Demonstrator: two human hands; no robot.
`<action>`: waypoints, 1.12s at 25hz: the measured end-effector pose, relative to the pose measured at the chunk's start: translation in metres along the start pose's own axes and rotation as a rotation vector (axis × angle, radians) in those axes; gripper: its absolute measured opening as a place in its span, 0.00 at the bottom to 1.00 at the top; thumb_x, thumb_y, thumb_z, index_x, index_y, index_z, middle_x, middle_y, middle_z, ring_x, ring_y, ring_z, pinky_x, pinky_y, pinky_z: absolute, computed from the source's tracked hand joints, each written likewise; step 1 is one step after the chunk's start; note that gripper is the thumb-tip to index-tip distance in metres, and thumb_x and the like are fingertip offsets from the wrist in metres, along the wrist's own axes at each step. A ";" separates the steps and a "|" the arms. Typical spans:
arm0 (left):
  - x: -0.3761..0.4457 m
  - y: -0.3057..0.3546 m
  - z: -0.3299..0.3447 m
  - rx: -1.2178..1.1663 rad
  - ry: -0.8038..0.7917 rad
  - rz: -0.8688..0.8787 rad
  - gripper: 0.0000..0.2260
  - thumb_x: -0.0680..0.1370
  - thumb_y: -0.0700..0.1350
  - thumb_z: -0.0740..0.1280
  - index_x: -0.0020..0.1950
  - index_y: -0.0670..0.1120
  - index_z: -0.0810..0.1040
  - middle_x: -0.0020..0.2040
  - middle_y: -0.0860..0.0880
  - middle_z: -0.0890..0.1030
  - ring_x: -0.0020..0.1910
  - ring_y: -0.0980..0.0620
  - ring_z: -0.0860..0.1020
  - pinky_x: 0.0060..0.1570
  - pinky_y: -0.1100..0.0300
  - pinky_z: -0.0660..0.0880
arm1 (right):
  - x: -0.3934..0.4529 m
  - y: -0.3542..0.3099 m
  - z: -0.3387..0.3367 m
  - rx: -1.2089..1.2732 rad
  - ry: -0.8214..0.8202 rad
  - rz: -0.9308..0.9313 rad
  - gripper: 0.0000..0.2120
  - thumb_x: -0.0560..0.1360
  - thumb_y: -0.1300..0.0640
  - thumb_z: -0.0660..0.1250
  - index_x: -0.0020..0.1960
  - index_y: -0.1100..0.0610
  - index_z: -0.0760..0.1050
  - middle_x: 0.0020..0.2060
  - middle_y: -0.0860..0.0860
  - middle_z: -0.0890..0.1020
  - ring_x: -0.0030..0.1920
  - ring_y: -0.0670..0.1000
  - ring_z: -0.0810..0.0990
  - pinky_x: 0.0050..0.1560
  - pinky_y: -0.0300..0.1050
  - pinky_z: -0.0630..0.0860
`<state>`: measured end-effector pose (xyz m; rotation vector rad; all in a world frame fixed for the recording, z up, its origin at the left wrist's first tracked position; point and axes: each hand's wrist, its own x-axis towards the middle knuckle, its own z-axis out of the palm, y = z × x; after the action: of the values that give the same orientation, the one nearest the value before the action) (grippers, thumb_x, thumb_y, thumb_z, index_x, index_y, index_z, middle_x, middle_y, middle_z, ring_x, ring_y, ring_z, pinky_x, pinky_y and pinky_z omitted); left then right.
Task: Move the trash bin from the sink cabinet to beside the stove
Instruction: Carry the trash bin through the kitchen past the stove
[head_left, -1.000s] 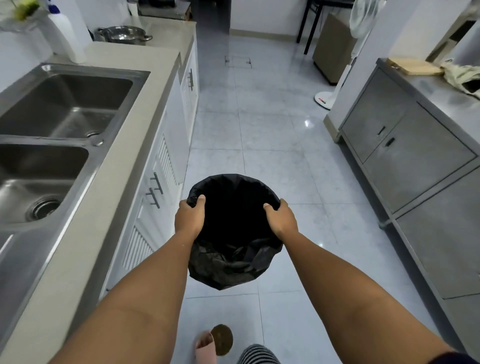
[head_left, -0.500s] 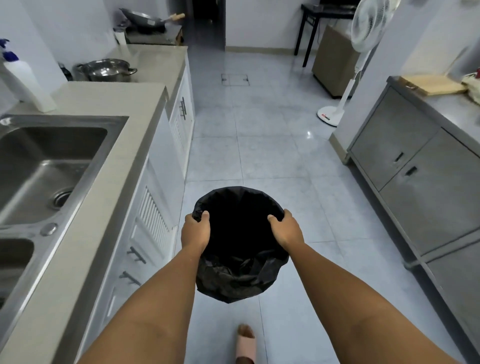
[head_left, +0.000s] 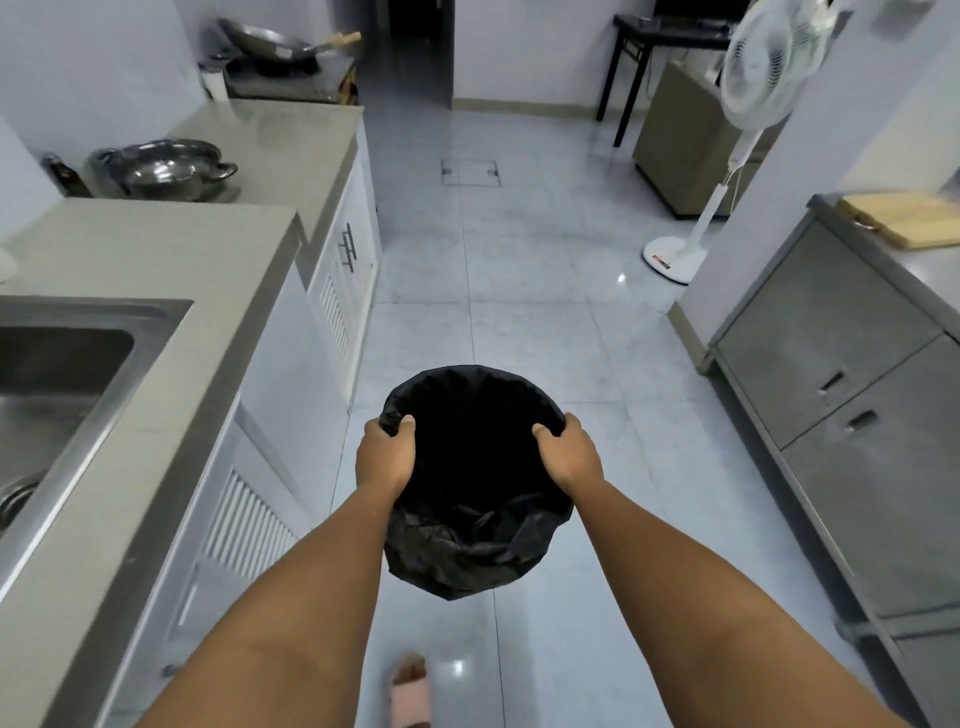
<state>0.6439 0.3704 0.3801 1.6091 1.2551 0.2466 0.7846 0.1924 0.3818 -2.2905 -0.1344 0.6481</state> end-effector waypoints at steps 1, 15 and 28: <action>0.016 0.009 0.003 -0.004 0.001 0.000 0.24 0.79 0.57 0.58 0.70 0.43 0.67 0.64 0.41 0.76 0.62 0.40 0.74 0.60 0.49 0.70 | 0.016 -0.010 0.001 0.002 -0.005 -0.005 0.32 0.79 0.44 0.59 0.78 0.56 0.59 0.72 0.57 0.72 0.70 0.62 0.72 0.70 0.60 0.69; 0.305 0.192 0.026 -0.029 -0.015 0.031 0.25 0.79 0.57 0.58 0.70 0.43 0.67 0.63 0.40 0.76 0.61 0.39 0.75 0.59 0.49 0.71 | 0.282 -0.211 0.016 -0.011 0.000 -0.001 0.32 0.79 0.45 0.60 0.78 0.56 0.59 0.71 0.57 0.72 0.69 0.62 0.74 0.68 0.57 0.71; 0.571 0.381 0.102 -0.079 0.077 0.010 0.23 0.79 0.57 0.59 0.67 0.42 0.70 0.61 0.41 0.78 0.59 0.39 0.76 0.54 0.52 0.70 | 0.586 -0.389 -0.012 -0.076 -0.028 -0.061 0.32 0.79 0.46 0.60 0.78 0.58 0.58 0.72 0.58 0.71 0.69 0.62 0.73 0.66 0.55 0.71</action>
<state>1.1861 0.8021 0.4096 1.5506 1.2806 0.3637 1.3349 0.6301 0.4144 -2.3405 -0.2453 0.6541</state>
